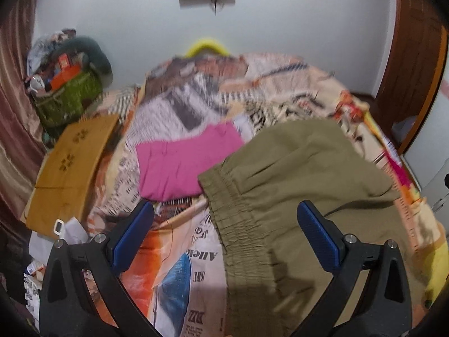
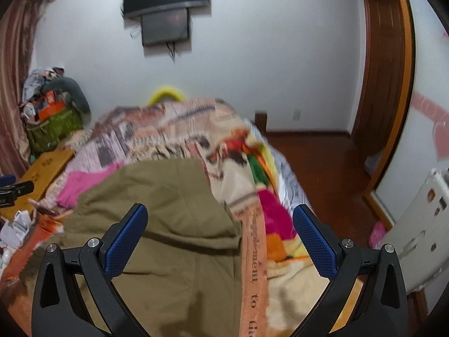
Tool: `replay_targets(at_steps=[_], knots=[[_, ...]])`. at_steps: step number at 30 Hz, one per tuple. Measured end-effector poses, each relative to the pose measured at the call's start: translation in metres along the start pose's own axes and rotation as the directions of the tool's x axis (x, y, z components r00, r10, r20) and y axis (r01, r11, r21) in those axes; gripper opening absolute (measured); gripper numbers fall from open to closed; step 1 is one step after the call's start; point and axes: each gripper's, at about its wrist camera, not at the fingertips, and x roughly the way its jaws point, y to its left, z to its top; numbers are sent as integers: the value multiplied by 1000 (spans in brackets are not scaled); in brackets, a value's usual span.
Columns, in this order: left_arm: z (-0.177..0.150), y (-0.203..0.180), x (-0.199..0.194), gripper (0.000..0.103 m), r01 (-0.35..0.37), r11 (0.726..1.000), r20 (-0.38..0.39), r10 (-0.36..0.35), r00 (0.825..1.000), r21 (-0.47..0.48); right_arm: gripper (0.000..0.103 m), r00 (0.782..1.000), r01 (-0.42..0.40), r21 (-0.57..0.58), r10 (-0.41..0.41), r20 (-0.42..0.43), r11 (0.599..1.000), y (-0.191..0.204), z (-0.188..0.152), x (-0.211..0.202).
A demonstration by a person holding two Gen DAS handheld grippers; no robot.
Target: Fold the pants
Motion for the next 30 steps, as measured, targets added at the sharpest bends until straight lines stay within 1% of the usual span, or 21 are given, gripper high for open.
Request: replay_targets(at_steps=[3, 6, 8, 10, 11, 14, 16, 17, 18, 22, 23, 24, 26, 27, 28, 30], knots=[[-2, 1, 25, 103, 13, 1000, -57, -12, 998, 13, 103, 998, -20, 10, 20, -66, 1000, -11, -7, 20], [-8, -3, 46, 103, 16, 999, -116, -11, 993, 43, 103, 991, -47, 22, 50, -127, 999, -17, -15, 43], [-11, -5, 60, 103, 31, 998, -155, -22, 988, 59, 103, 984, -61, 28, 65, -167, 998, -22, -22, 55], [-14, -5, 72, 103, 40, 998, -194, -29, 980, 54, 101, 977, -73, 33, 78, -196, 997, -25, -28, 67], [-16, -5, 79, 103, 45, 998, -222, -33, 974, 48, 98, 974, -80, 34, 85, -208, 996, -26, -30, 73], [-22, -3, 92, 103, 47, 998, -268, -33, 963, 45, 91, 963, -99, 28, 103, -249, 995, -26, -35, 87], [-25, -2, 98, 103, 49, 998, -286, -34, 958, 46, 85, 957, -114, 24, 116, -265, 993, -25, -37, 94], [-26, -2, 101, 101, 53, 998, -298, -37, 954, 46, 81, 955, -119, 20, 120, -272, 993, -25, -37, 98], [-28, -2, 104, 99, 58, 997, -307, -41, 951, 46, 79, 953, -123, 17, 123, -277, 992, -25, -36, 102], [-31, -4, 112, 99, 84, 996, -336, -67, 939, 35, 68, 947, -126, 12, 124, -298, 992, -25, -36, 118], [-31, -4, 113, 99, 87, 996, -338, -70, 938, 35, 66, 944, -131, 13, 128, -304, 991, -25, -36, 122], [-32, -6, 114, 99, 91, 995, -342, -73, 937, 37, 62, 940, -141, 21, 140, -310, 990, -26, -37, 125], [-33, -9, 116, 98, 94, 994, -345, -72, 936, 48, 48, 935, -158, 35, 161, -317, 987, -26, -40, 128], [-33, -11, 117, 97, 94, 994, -344, -70, 936, 55, 44, 932, -165, 42, 169, -321, 985, -26, -41, 129], [-34, -12, 117, 96, 93, 994, -343, -67, 937, 60, 38, 931, -162, 44, 167, -323, 986, -26, -42, 130], [-34, -15, 116, 96, 77, 994, -328, -46, 943, 80, 31, 932, -153, 38, 158, -326, 987, -26, -45, 133]])
